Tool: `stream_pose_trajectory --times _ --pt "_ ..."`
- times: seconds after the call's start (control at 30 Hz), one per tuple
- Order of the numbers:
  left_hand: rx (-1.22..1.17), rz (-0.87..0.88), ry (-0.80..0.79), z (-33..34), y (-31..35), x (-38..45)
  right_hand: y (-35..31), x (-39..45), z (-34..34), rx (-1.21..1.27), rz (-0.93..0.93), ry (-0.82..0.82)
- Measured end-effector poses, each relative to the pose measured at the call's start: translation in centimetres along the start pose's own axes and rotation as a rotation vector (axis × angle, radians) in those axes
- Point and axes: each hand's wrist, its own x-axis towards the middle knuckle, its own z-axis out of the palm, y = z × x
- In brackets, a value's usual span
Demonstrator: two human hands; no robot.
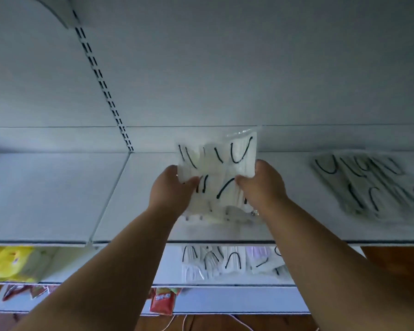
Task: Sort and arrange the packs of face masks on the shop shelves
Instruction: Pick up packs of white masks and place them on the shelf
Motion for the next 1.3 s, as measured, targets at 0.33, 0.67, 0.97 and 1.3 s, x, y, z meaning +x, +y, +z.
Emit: stream_pose_trajectory --times 0.33,0.67,0.97,1.3 --pt "0.388 0.283 0.188 0.8 -2.5 -0.2 -0.1 -1.0 1.8 -0.506 -0.268 0.142" --pt "0.346 0.533 0.17 2.3 -2.6 -9.5 1.0 -5.2 -0.6 -0.205 -0.57 0.156" --pt "0.336 0.424 0.145 10.1 -3.8 -21.9 12.2 -12.2 -5.4 -0.014 -0.655 0.028" --pt "0.356 0.256 -0.056 17.9 -10.0 -25.8 23.2 -14.7 -1.3 -0.038 -0.509 -0.177"
